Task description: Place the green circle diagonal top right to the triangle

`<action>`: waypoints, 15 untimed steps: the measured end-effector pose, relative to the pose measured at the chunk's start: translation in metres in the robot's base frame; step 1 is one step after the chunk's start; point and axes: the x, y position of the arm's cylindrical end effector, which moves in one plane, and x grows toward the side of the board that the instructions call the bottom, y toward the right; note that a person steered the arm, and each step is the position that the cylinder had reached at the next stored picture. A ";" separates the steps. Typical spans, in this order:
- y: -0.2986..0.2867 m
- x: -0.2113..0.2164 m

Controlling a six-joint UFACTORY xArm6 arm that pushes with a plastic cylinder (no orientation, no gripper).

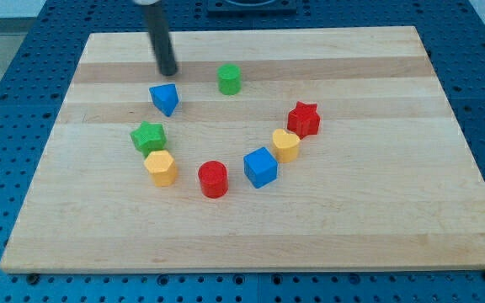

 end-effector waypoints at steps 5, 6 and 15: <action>0.221 0.052; 0.187 0.051; 0.076 0.043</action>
